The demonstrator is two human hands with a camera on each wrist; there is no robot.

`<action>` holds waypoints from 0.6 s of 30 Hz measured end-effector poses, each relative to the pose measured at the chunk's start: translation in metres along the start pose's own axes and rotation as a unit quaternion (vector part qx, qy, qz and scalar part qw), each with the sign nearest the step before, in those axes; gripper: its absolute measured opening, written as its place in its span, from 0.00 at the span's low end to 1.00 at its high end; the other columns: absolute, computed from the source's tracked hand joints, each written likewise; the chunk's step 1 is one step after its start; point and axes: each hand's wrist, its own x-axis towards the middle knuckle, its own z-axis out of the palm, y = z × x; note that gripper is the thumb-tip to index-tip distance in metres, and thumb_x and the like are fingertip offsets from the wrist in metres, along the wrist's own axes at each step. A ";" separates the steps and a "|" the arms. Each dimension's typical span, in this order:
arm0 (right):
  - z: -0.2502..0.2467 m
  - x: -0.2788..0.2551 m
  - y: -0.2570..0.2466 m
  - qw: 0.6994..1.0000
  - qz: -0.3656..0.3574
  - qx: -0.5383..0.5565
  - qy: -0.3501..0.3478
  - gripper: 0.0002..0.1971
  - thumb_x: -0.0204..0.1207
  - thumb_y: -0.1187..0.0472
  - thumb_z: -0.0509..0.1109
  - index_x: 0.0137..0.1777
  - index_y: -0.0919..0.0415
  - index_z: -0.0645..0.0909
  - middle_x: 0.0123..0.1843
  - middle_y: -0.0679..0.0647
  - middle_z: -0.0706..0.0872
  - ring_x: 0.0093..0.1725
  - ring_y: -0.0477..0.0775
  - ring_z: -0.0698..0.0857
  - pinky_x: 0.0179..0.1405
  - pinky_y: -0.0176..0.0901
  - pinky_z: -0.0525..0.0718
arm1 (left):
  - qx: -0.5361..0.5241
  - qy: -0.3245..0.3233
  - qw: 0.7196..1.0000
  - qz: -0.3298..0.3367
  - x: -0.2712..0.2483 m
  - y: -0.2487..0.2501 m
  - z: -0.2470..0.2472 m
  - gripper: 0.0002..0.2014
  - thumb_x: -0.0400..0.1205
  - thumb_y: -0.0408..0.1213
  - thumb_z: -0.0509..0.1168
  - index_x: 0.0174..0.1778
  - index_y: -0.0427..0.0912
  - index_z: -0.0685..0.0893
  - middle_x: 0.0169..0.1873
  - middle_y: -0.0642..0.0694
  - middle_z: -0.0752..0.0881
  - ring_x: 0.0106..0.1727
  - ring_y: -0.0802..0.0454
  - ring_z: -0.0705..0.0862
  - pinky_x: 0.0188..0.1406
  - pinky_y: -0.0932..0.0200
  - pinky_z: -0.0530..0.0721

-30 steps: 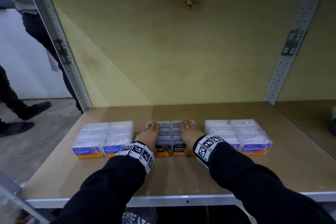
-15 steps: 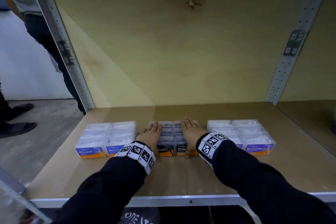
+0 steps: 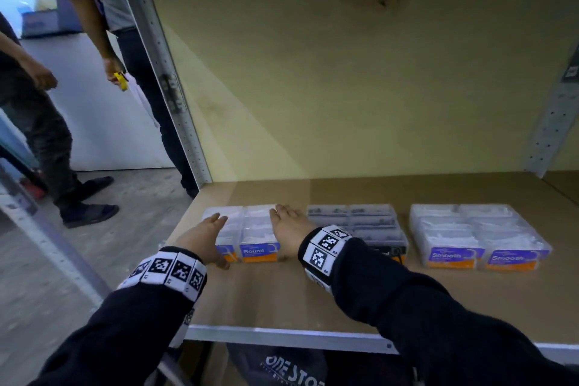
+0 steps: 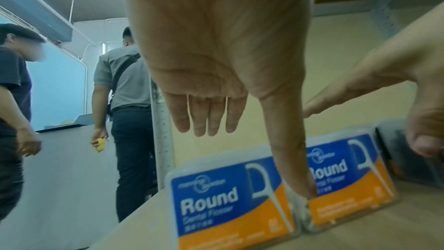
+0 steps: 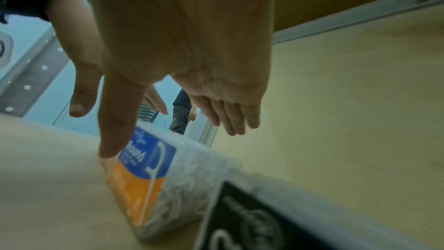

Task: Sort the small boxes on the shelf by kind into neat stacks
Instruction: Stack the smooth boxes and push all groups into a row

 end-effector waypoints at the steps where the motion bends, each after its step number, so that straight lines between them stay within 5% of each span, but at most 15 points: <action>1: 0.003 0.005 -0.005 1.000 0.015 -0.007 -0.012 0.48 0.75 0.56 0.72 0.82 0.72 0.43 0.84 0.68 0.48 0.84 0.65 0.50 0.84 0.53 0.50 | 0.003 -0.006 1.000 -0.006 0.002 -0.005 0.002 0.54 0.71 0.43 0.77 0.84 0.40 0.46 0.85 0.43 0.46 0.85 0.49 0.53 0.82 0.57 0.59; 10: 0.018 0.032 -0.021 0.993 0.095 0.057 -0.031 0.32 0.86 0.66 0.52 0.82 0.71 0.39 0.85 0.65 0.40 0.85 0.62 0.41 0.85 0.53 0.44 | 0.032 -0.026 0.999 -0.005 0.023 -0.025 0.014 0.56 0.71 0.40 0.77 0.84 0.42 0.41 0.85 0.43 0.41 0.86 0.47 0.46 0.84 0.54 0.56; 18: 0.022 0.035 -0.028 0.992 0.109 0.058 -0.037 0.29 0.85 0.69 0.48 0.81 0.76 0.39 0.84 0.70 0.41 0.85 0.66 0.43 0.83 0.53 0.52 | 0.064 -0.004 0.998 0.005 0.033 -0.029 0.017 0.45 0.78 0.37 0.70 0.84 0.49 0.46 0.85 0.47 0.49 0.83 0.48 0.61 0.79 0.57 0.65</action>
